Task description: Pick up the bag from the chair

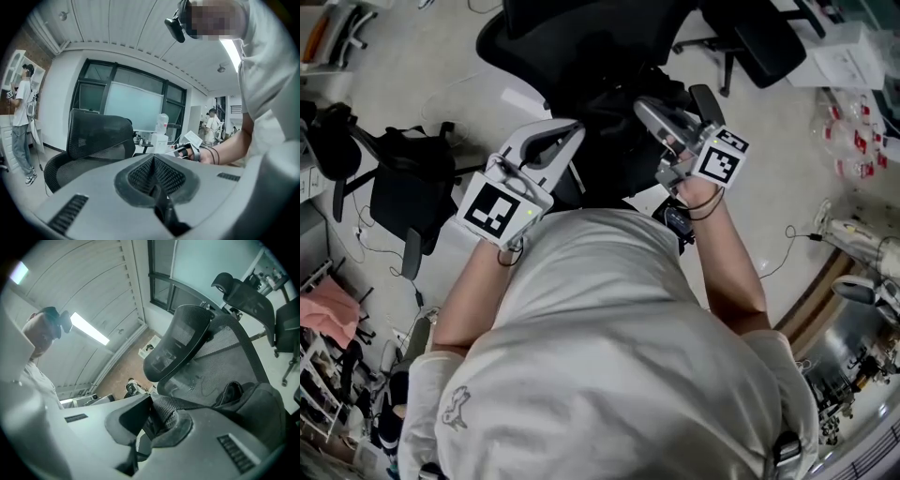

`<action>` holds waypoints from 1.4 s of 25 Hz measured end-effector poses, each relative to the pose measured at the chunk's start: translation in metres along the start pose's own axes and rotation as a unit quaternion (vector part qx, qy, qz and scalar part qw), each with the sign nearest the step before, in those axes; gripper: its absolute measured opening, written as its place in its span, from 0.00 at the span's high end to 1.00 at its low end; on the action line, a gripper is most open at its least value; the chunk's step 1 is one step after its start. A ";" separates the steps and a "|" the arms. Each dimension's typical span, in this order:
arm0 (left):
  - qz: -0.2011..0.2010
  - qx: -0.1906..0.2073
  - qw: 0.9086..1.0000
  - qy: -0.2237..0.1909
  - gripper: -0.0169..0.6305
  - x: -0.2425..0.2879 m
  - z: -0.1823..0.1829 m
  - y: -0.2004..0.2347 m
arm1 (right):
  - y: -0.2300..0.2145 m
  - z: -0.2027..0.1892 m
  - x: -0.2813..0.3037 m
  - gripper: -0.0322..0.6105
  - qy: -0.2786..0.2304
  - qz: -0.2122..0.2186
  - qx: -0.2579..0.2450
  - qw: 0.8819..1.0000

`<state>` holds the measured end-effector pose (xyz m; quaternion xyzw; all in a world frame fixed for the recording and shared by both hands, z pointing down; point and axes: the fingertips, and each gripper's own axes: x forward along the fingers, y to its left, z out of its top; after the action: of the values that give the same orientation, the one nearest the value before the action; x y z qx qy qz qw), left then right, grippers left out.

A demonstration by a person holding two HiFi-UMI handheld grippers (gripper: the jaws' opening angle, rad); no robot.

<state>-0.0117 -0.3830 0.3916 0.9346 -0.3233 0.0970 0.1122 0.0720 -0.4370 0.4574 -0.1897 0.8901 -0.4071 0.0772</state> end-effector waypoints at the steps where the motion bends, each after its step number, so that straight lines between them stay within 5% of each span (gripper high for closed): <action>1: 0.002 0.003 1.000 -0.003 0.96 -0.002 0.002 -0.002 | 0.005 0.001 -0.002 0.90 0.001 0.002 -0.001 1.000; 19: 0.044 0.030 0.998 -0.016 0.96 -0.072 0.004 -0.022 | 0.073 -0.030 -0.029 0.90 -0.015 0.017 0.010 1.000; 35: -0.081 0.091 0.991 -0.048 0.96 -0.180 0.006 -0.082 | 0.175 -0.089 -0.058 0.90 -0.131 -0.077 -0.036 0.988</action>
<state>-0.0985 -0.2171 0.3281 0.9677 -0.2411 0.0714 0.0182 0.0508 -0.2476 0.3835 -0.3125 0.8690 -0.3512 0.1547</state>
